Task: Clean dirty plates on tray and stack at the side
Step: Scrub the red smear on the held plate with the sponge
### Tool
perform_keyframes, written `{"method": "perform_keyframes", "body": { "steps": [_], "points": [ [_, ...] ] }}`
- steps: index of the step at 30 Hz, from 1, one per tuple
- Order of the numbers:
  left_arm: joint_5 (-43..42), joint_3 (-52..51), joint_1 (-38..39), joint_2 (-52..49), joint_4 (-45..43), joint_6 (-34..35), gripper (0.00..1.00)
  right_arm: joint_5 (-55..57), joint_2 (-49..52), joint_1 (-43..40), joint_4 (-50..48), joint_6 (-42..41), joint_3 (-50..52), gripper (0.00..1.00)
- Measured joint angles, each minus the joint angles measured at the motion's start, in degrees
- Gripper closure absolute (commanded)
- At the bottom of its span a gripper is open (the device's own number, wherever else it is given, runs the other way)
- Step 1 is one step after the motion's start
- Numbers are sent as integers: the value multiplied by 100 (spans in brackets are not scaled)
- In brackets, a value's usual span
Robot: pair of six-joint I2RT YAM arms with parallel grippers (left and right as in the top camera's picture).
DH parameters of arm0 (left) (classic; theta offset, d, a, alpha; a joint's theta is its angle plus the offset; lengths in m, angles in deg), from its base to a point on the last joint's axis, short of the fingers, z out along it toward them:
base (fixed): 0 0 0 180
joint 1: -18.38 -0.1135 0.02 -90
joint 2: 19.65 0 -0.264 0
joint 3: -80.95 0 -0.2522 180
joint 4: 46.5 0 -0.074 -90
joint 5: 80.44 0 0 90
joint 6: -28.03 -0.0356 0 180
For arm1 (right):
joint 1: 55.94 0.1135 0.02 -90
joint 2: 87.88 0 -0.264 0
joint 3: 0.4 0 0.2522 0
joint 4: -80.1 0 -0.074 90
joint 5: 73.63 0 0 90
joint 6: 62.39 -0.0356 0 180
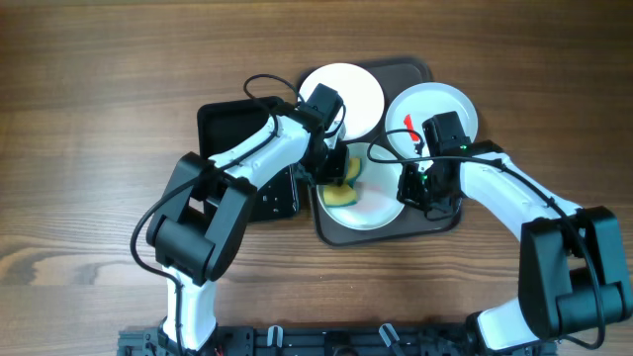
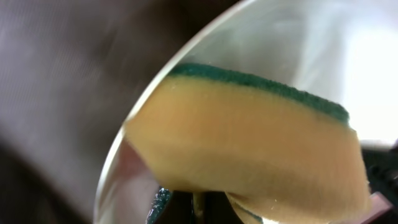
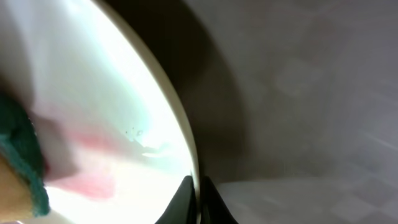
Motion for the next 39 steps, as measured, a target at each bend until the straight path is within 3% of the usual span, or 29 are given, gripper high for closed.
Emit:
{"method": "perform_keyframes", "body": {
  "steps": [7, 13, 21, 28, 39],
  "points": [
    [-428, -63, 566, -122, -1185, 579, 96, 72, 0, -57, 26, 0, 0, 96],
    [-424, -63, 1300, -136, -1211, 782, 96, 116, -2, -63, 105, 9, 0, 96],
    [-260, 31, 1008, -127, -455, 658, 96, 46, -2, -17, 74, 66, 0, 96],
    [291, 57, 280, 2, 330, 306, 96, -17, -2, 2, 33, 68, 0, 96],
    [426, 39, 120, 48, 219, 155, 96, -46, -2, 13, 22, 68, 0, 96]
  ]
}}
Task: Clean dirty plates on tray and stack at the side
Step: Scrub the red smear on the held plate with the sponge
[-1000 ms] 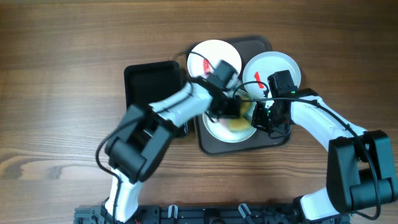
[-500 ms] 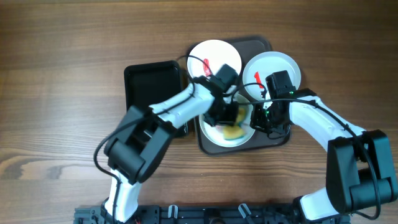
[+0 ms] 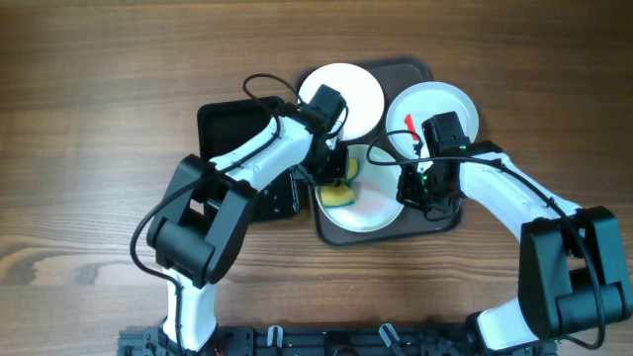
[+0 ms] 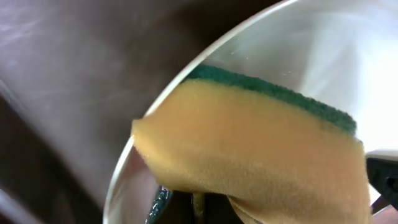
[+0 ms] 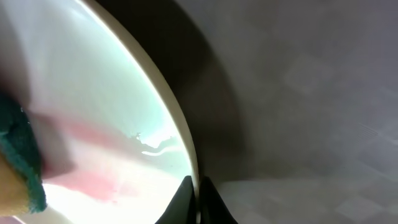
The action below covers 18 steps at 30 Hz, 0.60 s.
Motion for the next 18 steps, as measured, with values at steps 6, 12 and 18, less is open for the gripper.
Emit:
{"method": "perform_keyframes", "body": {
  "steps": [6, 12, 18],
  "points": [
    [-133, -48, 586, -57, -994, 275, 96, 98, 0, -74, 66, -2, 0, 96],
    [-319, -48, 1224, -125, -1292, 490, 96, 109, 0, -76, 85, -2, 0, 96],
    [-334, -35, 1169, -125, -1091, 501, 96, 116, 0, -70, 90, 0, 0, 96]
  ]
}}
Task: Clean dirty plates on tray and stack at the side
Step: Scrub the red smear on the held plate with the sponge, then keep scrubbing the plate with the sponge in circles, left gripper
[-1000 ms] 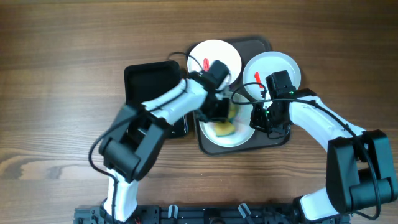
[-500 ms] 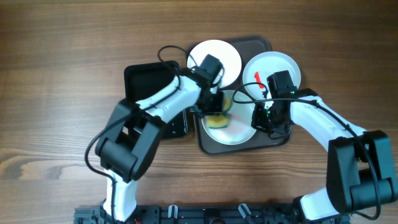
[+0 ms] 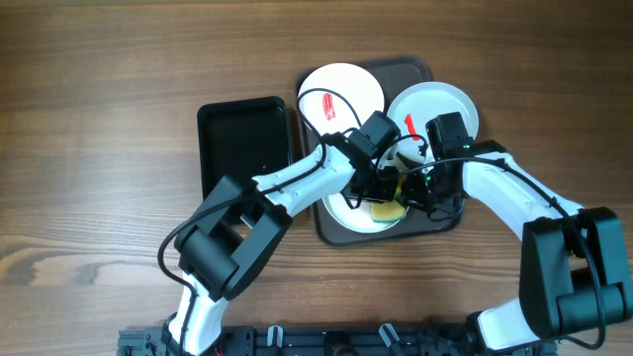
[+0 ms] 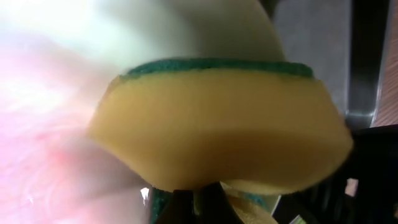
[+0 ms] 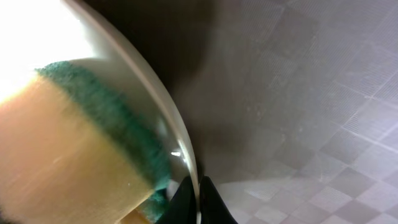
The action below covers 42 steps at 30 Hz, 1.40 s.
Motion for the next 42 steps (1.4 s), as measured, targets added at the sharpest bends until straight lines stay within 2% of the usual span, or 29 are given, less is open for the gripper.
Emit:
{"method": "perform_keyframes", "body": {
  "steps": [6, 11, 17, 21, 26, 30, 36, 42],
  "points": [
    [238, 92, -472, 39, 975, -348, 96, -63, 0, 48, -31, 2, 0, 96],
    [610, 90, -968, 127, 1353, -509, 96, -109, 0, 48, -55, 0, 0, 96],
    [531, 50, -1078, 146, 1235, -553, 96, -140, 0, 59, -70, 28, 0, 96],
    [264, -26, -1001, 146, 697, -413, 96, -31, 0, 15, -2, 39, 0, 96],
    [96, -52, -431, 63, -107, -26, 96, -15, 0, -7, 0, 44, 0, 95],
    [15, -52, -7, 26, -284, 142, 96, -11, 0, -7, 2, 44, 0, 96],
    [24, -37, -15, 22, -61, 223, 96, -17, 0, 0, 17, 63, 0, 96],
    [363, 83, -385, 68, 966, -131, 96, -96, 0, 52, 11, 83, 0, 96]
  ]
}}
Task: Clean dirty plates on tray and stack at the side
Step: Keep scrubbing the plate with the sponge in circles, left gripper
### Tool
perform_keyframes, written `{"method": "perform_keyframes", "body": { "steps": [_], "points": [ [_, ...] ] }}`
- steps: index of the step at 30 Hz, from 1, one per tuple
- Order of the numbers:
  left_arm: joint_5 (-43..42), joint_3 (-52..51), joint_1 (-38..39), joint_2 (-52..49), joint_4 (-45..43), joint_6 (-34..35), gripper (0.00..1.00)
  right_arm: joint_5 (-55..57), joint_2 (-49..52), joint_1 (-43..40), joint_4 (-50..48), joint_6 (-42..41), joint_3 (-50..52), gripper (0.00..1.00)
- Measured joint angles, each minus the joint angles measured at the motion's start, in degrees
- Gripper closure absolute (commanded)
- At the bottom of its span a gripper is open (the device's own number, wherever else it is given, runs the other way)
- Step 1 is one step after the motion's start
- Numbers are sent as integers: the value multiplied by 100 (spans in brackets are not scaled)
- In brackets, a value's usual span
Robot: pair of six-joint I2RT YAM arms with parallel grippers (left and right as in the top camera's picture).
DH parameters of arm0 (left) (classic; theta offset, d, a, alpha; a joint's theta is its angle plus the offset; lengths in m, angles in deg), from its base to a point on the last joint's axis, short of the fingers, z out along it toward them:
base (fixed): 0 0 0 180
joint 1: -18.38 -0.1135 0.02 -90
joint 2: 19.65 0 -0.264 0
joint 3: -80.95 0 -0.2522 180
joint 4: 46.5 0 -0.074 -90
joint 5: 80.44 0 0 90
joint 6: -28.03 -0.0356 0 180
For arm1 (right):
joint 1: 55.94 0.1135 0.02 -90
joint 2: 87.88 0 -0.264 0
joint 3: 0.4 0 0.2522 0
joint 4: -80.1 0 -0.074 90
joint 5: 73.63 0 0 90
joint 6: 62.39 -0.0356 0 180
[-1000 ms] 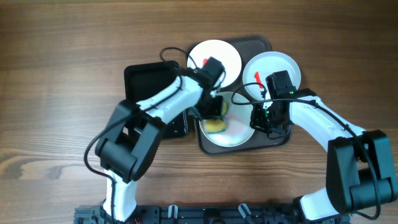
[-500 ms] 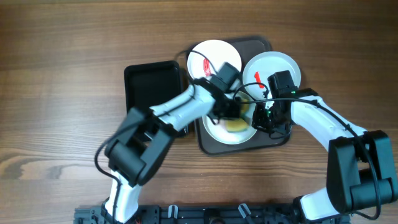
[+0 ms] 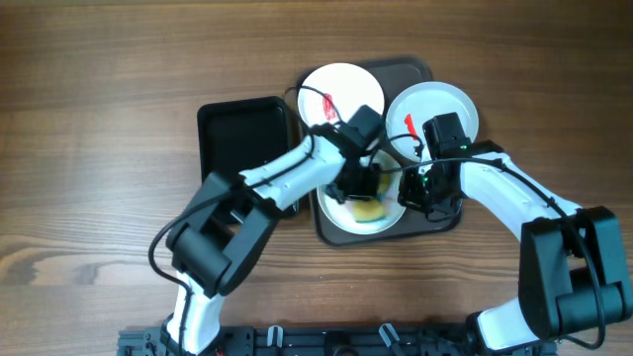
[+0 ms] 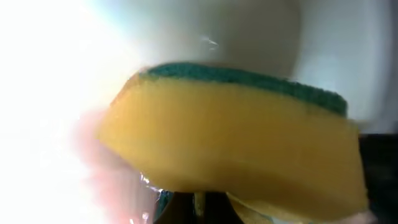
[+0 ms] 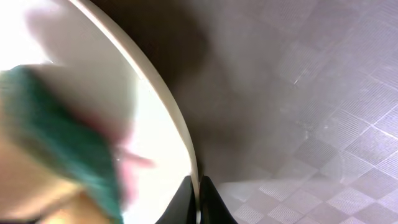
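A dark tray carries white plates. The front plate bears pinkish smears, seen as a pale rim in the right wrist view. My left gripper is shut on a yellow sponge with a green scouring side, pressed on that plate. My right gripper is shut on the plate's right rim. Behind stand a plate and a plate with a red mark.
An empty black tray lies on the wooden table left of the dark tray. Both arms cross over the dark tray's middle. A cable loops over the back left plate.
The left gripper and sponge have shifted a little left and back on the front plate, from its right part toward its middle. The right gripper still pinches the rim.
The sponge was first at the front plate's left edge, held by my left gripper, while my right gripper pinched the right rim. It stayed there a moment later. Then it was at the plate's right side by the right gripper, and now nearer the middle.
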Motion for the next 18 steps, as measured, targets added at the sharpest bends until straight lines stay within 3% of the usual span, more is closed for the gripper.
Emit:
{"method": "perform_keyframes", "body": {
  "steps": [10, 18],
  "points": [
    [787, -15, -472, 144, 396, -356, 96, -72, 0, 15, -42, 0, 0, 96],
    [146, -151, -326, 87, -850, 79, 96, 39, 0, -68, 22, -4, 0, 96]
  ]
}}
